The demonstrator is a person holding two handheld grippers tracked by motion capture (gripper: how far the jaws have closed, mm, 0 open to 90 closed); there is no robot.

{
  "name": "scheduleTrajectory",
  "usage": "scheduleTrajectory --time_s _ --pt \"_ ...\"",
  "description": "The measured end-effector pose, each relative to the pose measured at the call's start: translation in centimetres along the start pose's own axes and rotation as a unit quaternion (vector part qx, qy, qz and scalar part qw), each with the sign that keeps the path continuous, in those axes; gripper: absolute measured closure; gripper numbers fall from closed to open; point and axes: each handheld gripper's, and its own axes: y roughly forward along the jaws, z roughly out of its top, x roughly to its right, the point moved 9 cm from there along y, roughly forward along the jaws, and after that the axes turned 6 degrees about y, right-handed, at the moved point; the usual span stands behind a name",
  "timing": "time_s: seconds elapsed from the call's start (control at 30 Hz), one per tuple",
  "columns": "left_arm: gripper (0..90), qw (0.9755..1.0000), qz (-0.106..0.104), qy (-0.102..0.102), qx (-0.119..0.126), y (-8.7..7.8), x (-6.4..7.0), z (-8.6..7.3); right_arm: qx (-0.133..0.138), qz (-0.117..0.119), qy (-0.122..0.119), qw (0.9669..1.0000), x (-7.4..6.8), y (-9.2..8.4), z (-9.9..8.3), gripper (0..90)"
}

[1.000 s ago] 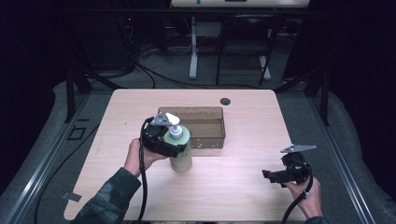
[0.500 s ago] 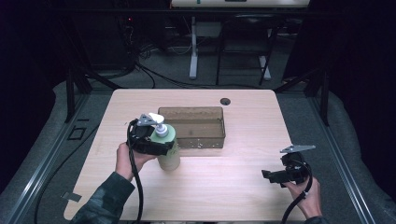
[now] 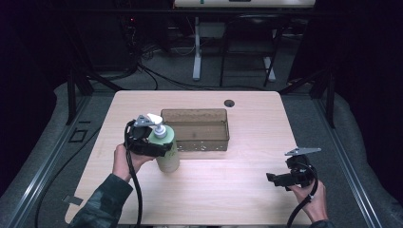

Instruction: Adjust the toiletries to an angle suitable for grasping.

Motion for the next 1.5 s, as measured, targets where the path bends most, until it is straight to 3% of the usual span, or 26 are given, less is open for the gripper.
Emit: scheduleTrajectory --time_s 0.13,0.27,0.3,0.53,0.7,0.77,0.93,1.07,1.1,1.2,1.27,1.33,1.4,1.5 --pt "3.7 0.9999 -0.002 0.009 -0.005 -0.4 -0.4 0.0 -0.001 0.001 0.000 1.0000 -0.1 0.0 0.0 3.2" --pt "0.3 0.9998 -0.009 0.017 0.005 -1.3 -0.8 0.4 -0.001 0.001 -0.001 1.0000 -0.1 0.0 0.0 3.3" --pt "0.2 0.9996 -0.017 0.022 0.005 -1.5 -0.8 0.6 -0.001 0.001 -0.002 1.0000 -0.1 0.0 0.0 3.2" --pt "0.1 0.9976 -0.017 0.067 -0.002 -3.5 -2.0 2.2 0.001 0.002 -0.002 1.0000 -0.1 0.0 0.1 3.4" --pt "0.1 0.9963 -0.013 0.085 0.001 -4.3 -2.8 3.4 0.000 0.003 -0.002 1.0000 -0.2 0.0 0.1 3.4" --pt "0.1 0.9956 -0.020 0.092 0.001 -4.5 -3.0 4.0 0.000 0.004 -0.002 1.0000 -0.2 0.0 0.1 3.4" --pt "0.1 0.9922 -0.031 0.120 0.008 -4.8 -2.9 5.8 -0.001 0.004 -0.004 1.0000 -0.3 0.1 0.1 3.4" --pt "1.8 0.9868 -0.046 0.155 -0.002 -4.5 -1.9 6.6 -0.001 0.005 -0.004 1.0000 -0.3 0.1 0.1 3.4" --pt "4.1 0.9845 -0.044 0.169 -0.007 -4.3 -1.7 6.7 -0.001 0.006 -0.004 1.0000 -0.3 0.1 0.1 3.4" --pt "9.6 0.9808 -0.050 0.188 -0.016 -3.9 -1.3 7.0 -0.001 0.005 -0.003 1.0000 -0.2 0.1 0.1 3.4" --pt "14.3 0.9796 -0.056 0.192 -0.021 -3.7 -1.0 7.2 -0.001 0.005 -0.003 1.0000 -0.2 0.1 0.1 3.5" --pt "15.3 0.9773 -0.057 0.202 -0.028 -3.4 -0.8 7.2 -0.002 0.006 -0.005 1.0000 -0.2 0.1 0.1 3.5" --pt "22.2 0.9743 -0.064 0.213 -0.036 -3.3 -0.5 7.2 -0.001 0.006 -0.005 1.0000 -0.2 0.1 0.1 3.5" --pt "27.6 0.9733 -0.058 0.219 -0.041 -3.2 -0.5 7.2 0.000 0.006 -0.003 1.0000 -0.2 0.0 0.1 3.5"
